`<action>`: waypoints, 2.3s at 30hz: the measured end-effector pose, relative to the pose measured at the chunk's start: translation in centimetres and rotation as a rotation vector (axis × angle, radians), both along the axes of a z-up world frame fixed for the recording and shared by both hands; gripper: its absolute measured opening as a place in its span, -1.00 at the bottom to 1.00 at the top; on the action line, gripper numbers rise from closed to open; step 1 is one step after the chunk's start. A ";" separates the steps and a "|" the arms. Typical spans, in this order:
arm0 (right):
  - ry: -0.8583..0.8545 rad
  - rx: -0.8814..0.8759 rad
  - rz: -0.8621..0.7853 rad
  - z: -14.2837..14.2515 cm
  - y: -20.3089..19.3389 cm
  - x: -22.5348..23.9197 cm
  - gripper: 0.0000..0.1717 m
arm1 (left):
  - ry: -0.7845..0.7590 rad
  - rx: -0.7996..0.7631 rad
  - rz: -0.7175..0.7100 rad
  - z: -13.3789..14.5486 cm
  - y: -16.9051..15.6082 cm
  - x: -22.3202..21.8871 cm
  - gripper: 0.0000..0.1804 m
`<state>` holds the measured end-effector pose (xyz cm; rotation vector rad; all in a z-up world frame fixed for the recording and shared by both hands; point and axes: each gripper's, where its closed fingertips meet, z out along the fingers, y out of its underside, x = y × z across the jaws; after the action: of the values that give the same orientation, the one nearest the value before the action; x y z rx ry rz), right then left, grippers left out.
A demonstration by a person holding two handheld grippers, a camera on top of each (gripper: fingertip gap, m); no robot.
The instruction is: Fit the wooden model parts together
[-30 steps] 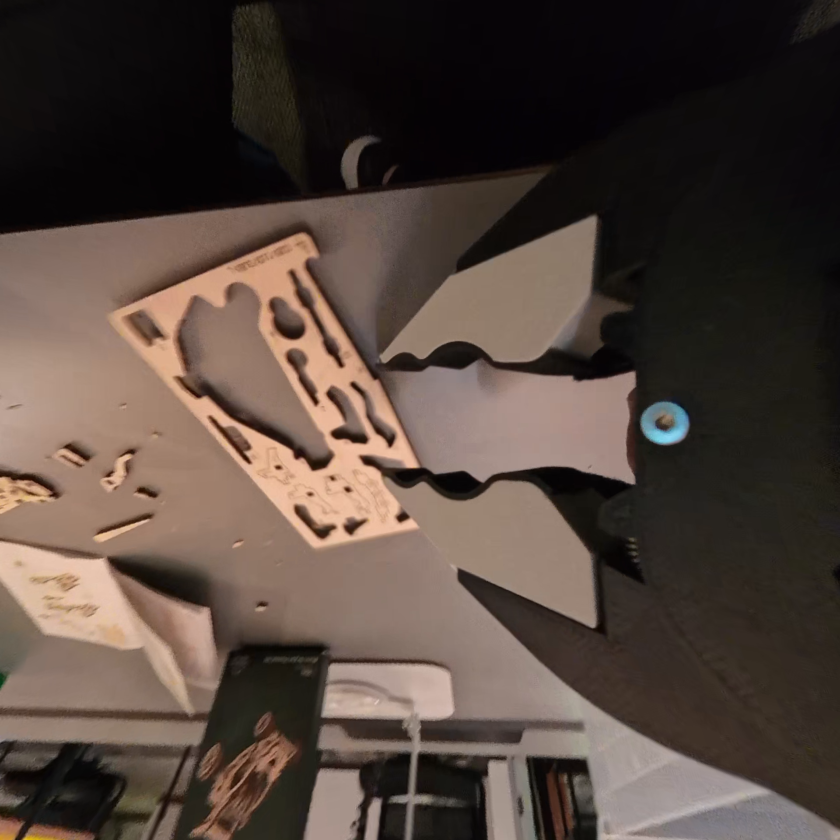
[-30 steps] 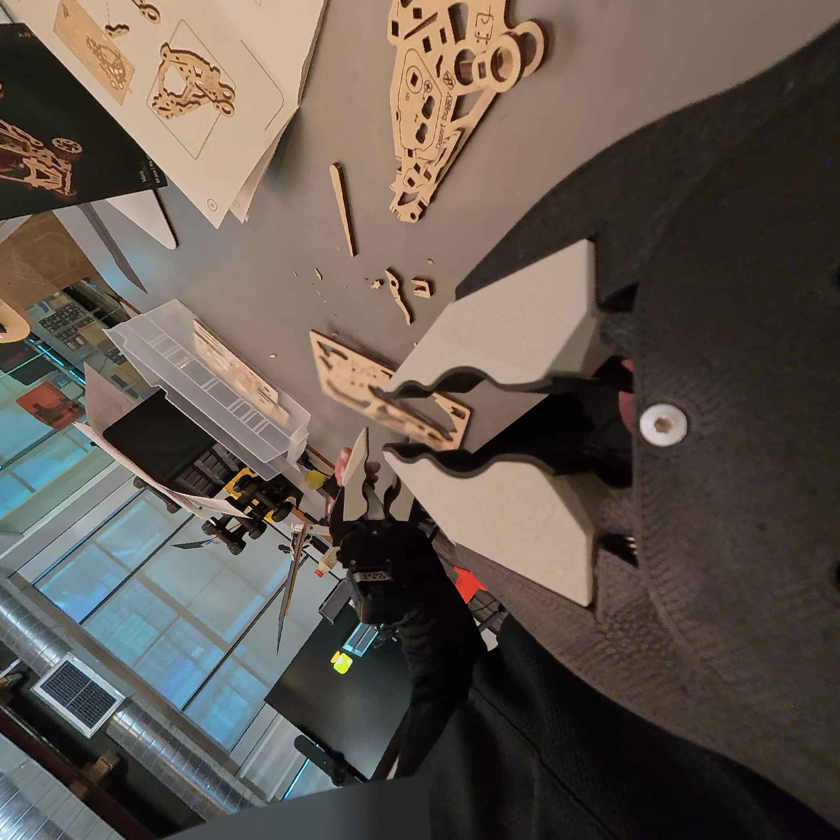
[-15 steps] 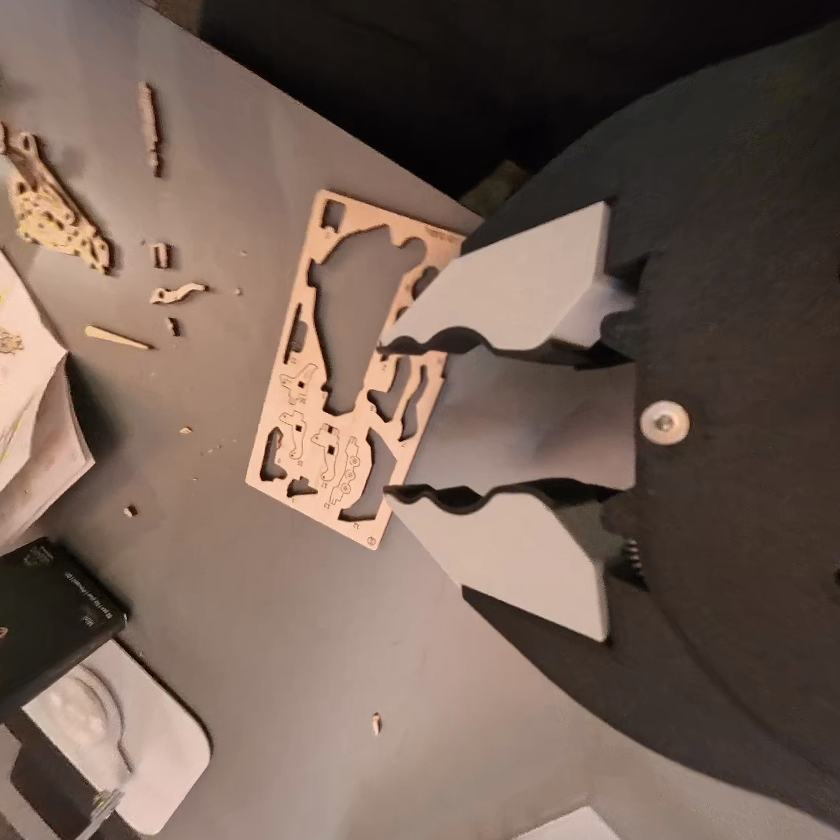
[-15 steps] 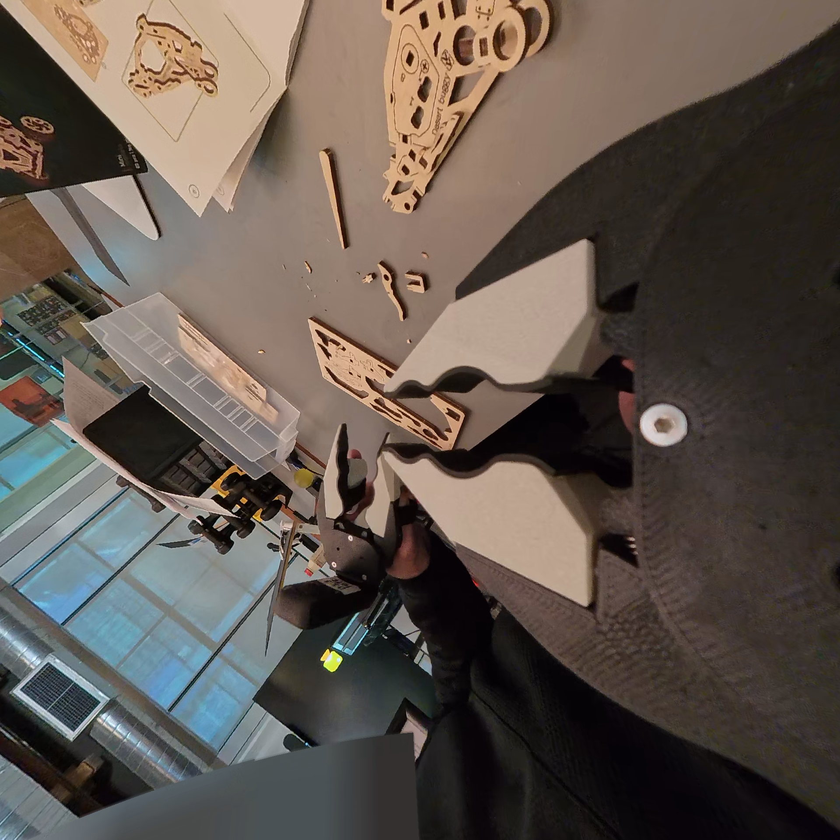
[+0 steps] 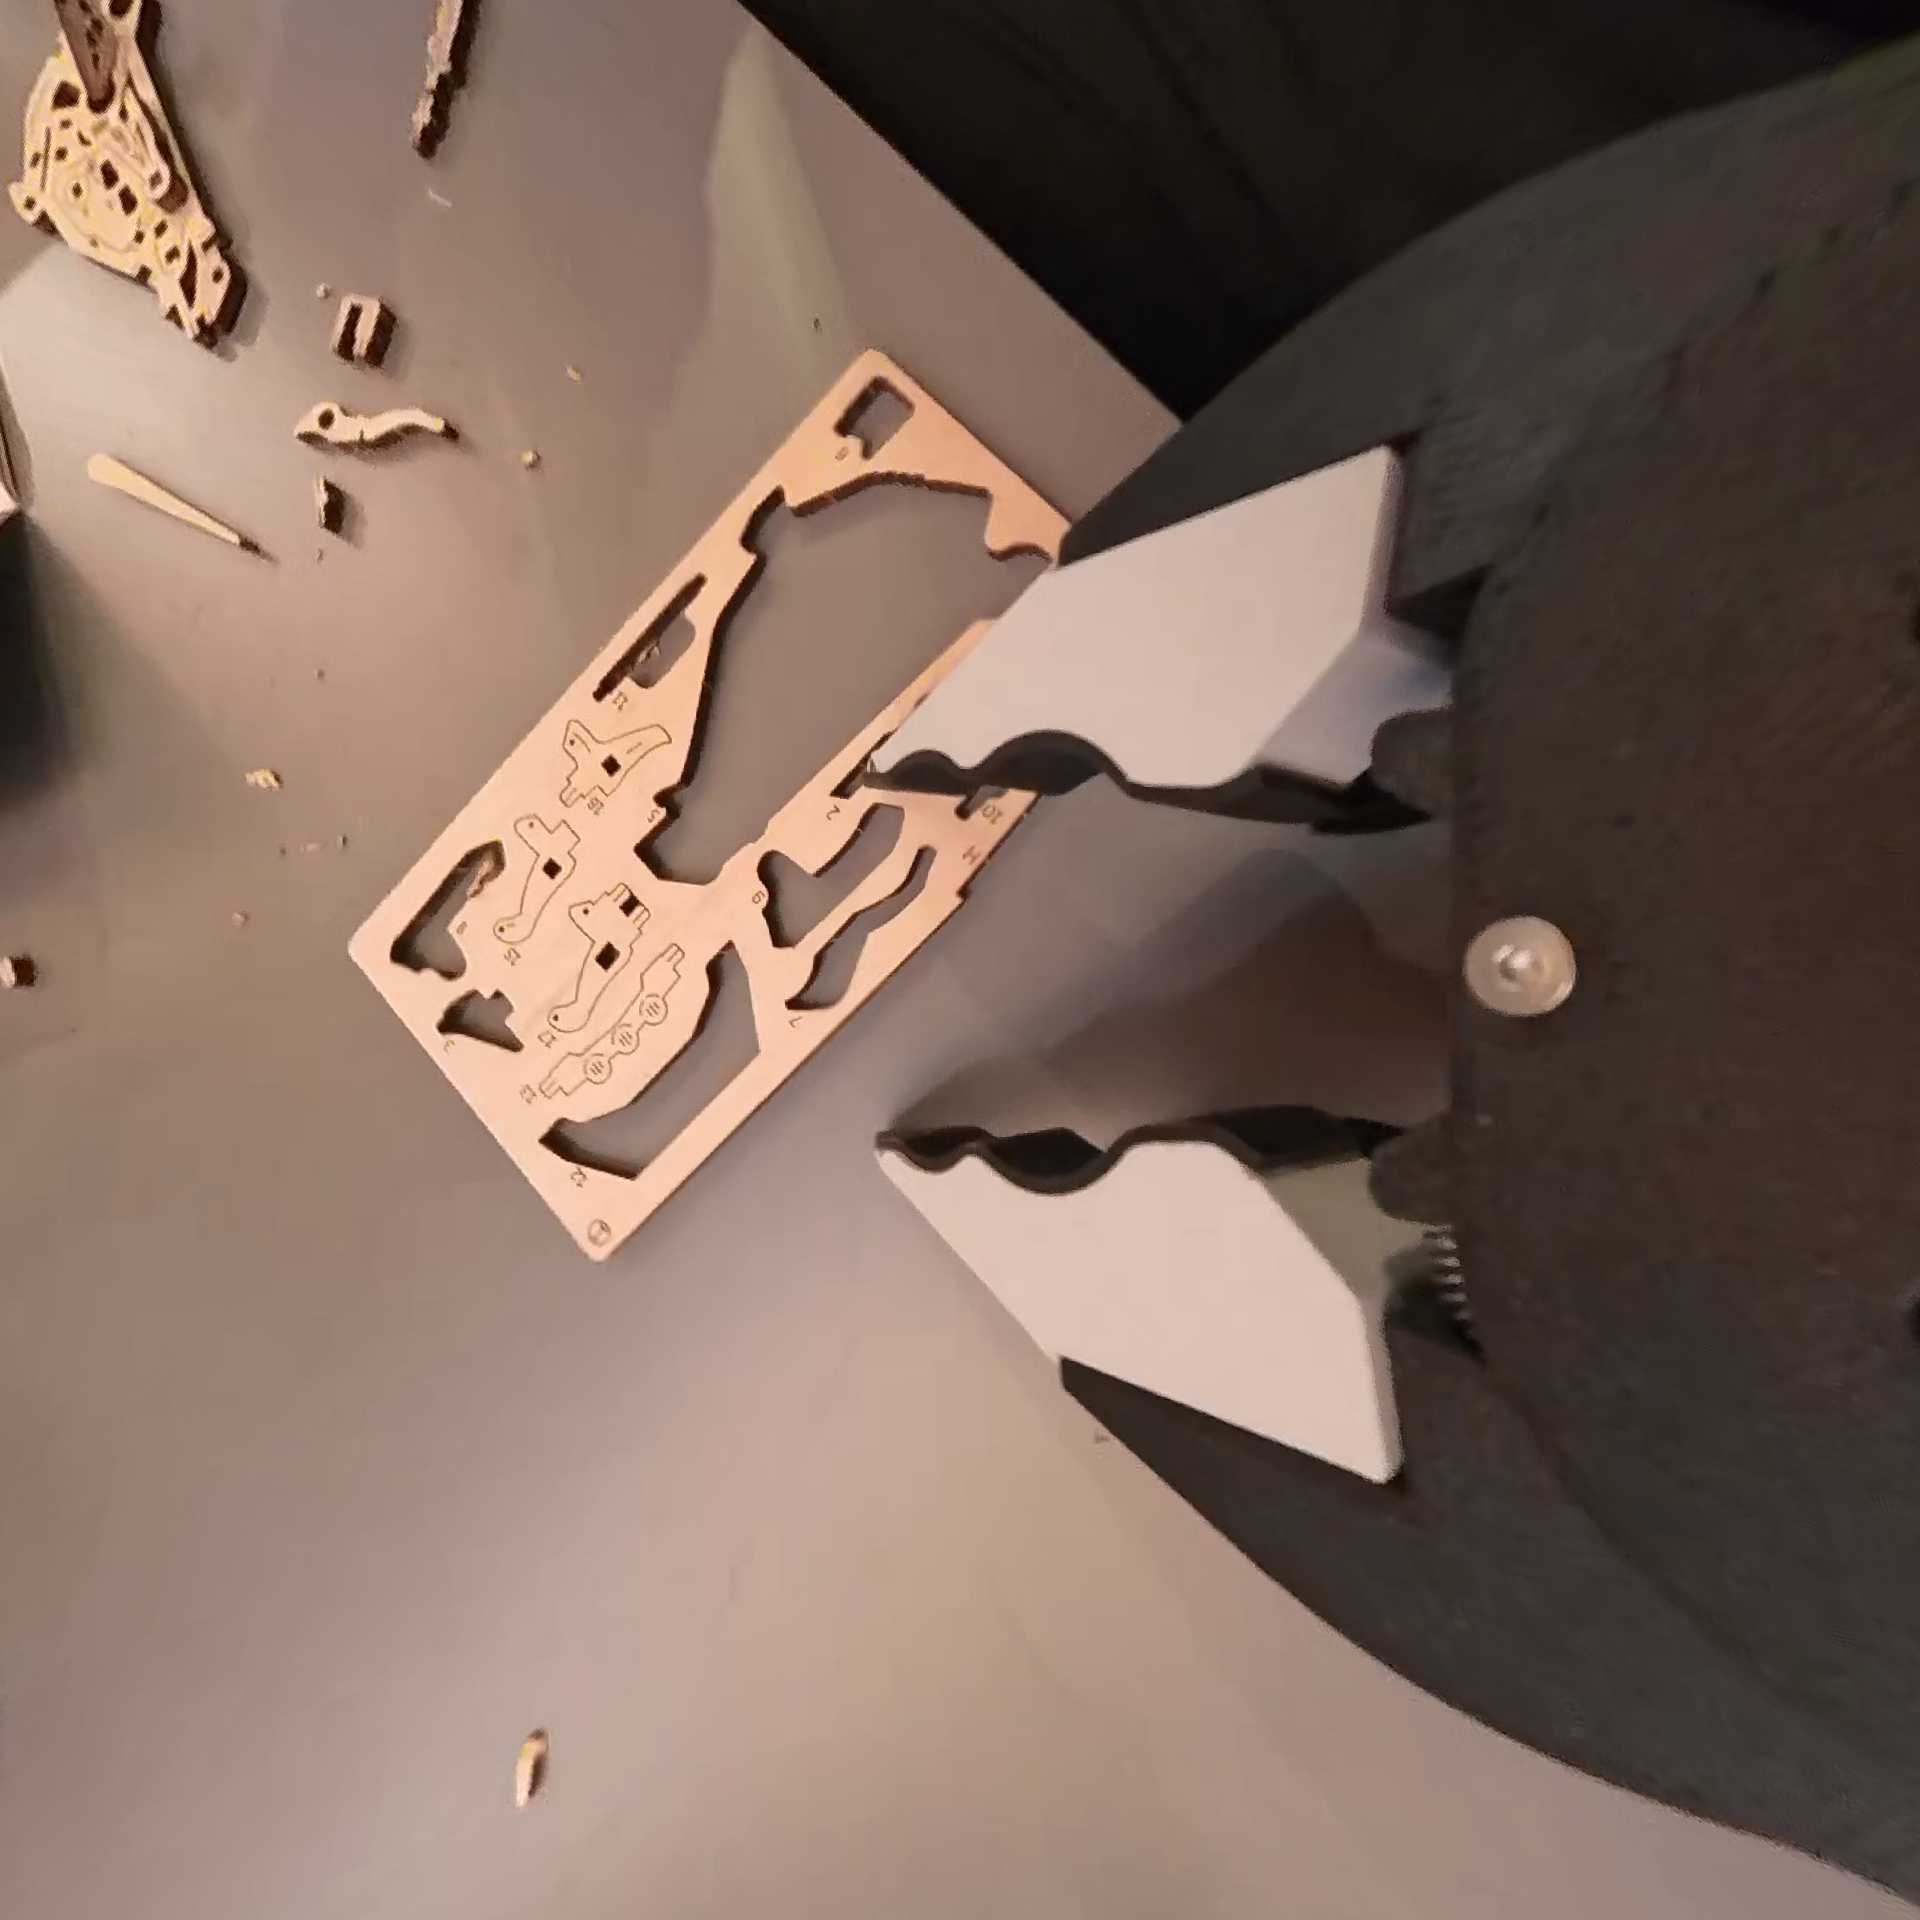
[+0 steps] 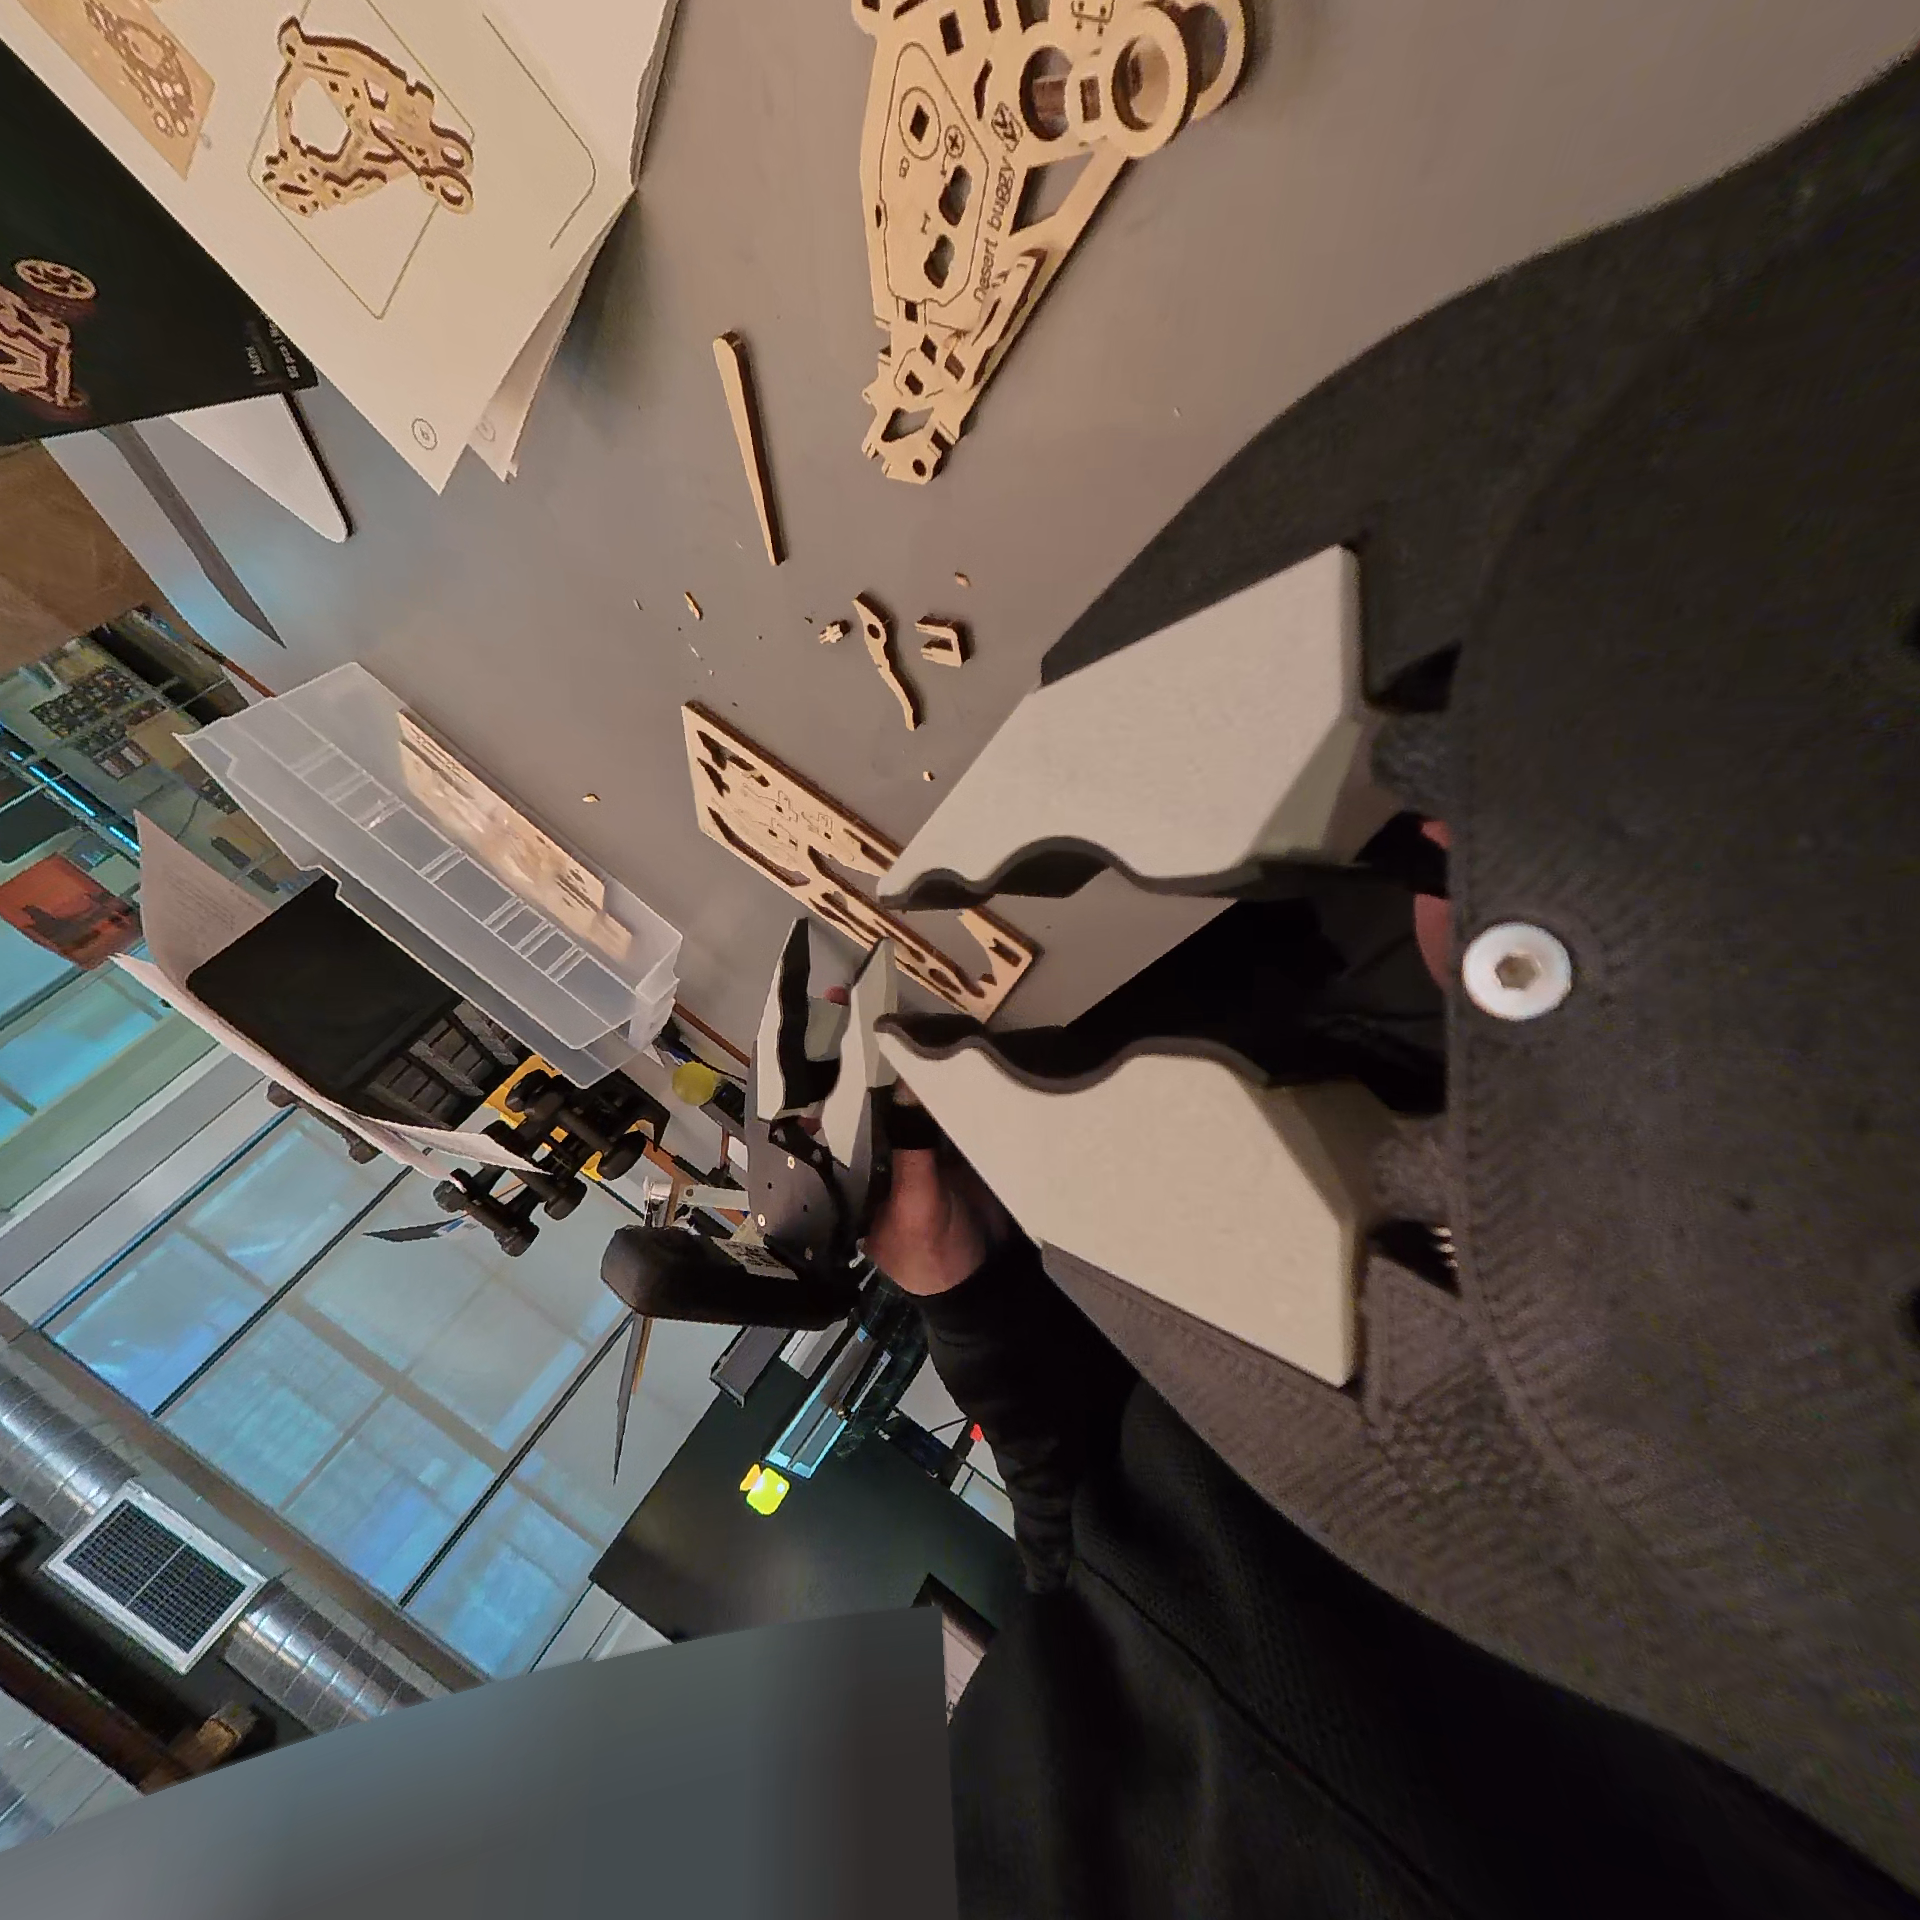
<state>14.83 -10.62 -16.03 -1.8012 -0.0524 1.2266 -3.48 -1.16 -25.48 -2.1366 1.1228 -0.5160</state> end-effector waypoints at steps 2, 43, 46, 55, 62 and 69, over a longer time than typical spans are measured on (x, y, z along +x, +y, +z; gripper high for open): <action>0.002 -0.003 0.000 -0.1 0.0 0.0 -0.80 | 0.001 0.000 0.019 0.0 0.4 -0.5 -0.31; 0.019 -0.007 0.003 -0.1 0.1 0.0 -0.80 | -0.074 -0.038 0.069 0.1 2.0 -2.0 -0.51; 0.019 -0.007 0.003 -0.1 0.0 0.1 -0.80 | -0.071 -0.035 0.071 0.1 2.0 -2.0 -0.51; 0.020 -0.006 0.004 -0.1 0.0 0.1 -0.80 | -0.074 -0.038 0.074 0.2 2.1 -2.1 -0.53; 0.019 -0.006 0.006 -0.1 0.0 0.1 -0.79 | -0.070 -0.033 0.076 0.1 2.1 -2.1 -0.53; 0.017 -0.006 0.006 -0.1 0.0 0.1 -0.79 | -0.068 -0.030 0.076 0.1 2.1 -2.1 -0.53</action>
<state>14.89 -10.65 -16.13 -1.7967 -0.0440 1.2477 -5.59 0.98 -25.36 -2.1623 0.9985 -0.5694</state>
